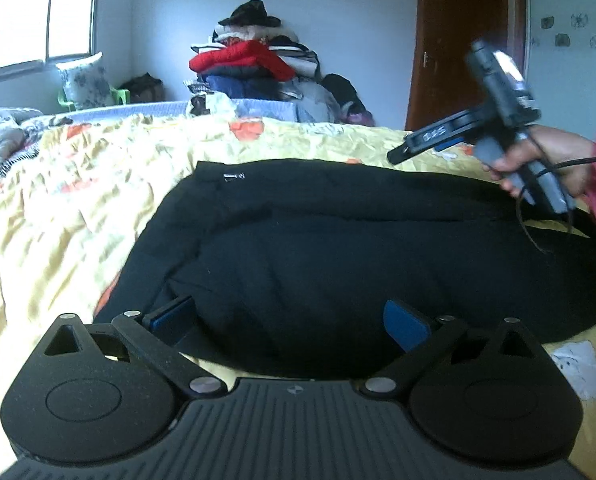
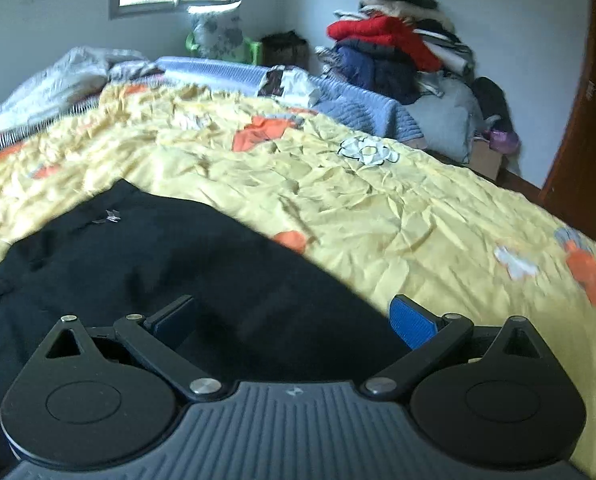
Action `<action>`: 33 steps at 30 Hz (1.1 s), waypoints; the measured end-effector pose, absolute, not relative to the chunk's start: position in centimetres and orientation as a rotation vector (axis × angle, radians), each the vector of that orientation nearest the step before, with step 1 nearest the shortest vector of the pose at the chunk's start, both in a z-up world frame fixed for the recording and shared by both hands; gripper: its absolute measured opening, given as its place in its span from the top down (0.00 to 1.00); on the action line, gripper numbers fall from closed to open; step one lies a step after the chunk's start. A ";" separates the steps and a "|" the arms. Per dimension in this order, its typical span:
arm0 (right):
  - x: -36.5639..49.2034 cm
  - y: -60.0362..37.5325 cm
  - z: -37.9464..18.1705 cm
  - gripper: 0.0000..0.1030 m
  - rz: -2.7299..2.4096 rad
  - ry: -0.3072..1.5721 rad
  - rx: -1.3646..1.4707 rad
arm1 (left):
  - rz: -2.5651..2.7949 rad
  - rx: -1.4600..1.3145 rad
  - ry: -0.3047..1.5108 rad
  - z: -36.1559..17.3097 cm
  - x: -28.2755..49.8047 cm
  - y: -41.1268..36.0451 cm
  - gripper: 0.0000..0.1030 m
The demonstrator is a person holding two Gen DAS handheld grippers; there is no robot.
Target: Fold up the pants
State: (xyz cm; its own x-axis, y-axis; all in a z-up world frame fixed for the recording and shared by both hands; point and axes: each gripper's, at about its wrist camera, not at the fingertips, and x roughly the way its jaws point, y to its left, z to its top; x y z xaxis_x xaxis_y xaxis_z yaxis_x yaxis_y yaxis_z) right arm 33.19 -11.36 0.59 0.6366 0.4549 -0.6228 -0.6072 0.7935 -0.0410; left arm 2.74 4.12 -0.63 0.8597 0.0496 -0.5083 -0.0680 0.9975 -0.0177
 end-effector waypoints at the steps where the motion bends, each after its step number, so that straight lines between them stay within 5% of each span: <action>1: 34.2 -11.1 0.1 0.00 0.631 0.645 -0.272 | 0.052 -0.040 0.542 -0.5 3.0 4.2 0.02; 4: 36.9 -10.6 -1.1 0.01 0.681 0.697 -0.264 | 0.020 -0.032 0.588 -0.4 4.0 4.3 0.02; 11: 41.4 -10.1 -3.4 0.34 0.774 0.822 -0.183 | 0.054 -0.020 0.545 1.3 6.0 5.5 0.02; 13: 41.5 -10.1 -3.3 0.53 0.811 0.809 -0.173 | 0.051 -0.037 0.552 1.8 7.7 6.3 0.03; 15: 40.7 -10.1 -2.9 0.88 0.811 0.781 -0.217 | 0.058 -0.080 0.583 2.1 9.7 7.5 0.06; 25: 27.7 -8.4 -0.2 0.96 0.867 0.437 -0.663 | 0.084 -0.503 0.650 3.6 19.9 14.8 0.05; 33: 21.5 -8.2 -1.2 0.96 0.922 0.369 -0.832 | 0.071 -0.842 0.752 1.6 28.3 19.2 0.05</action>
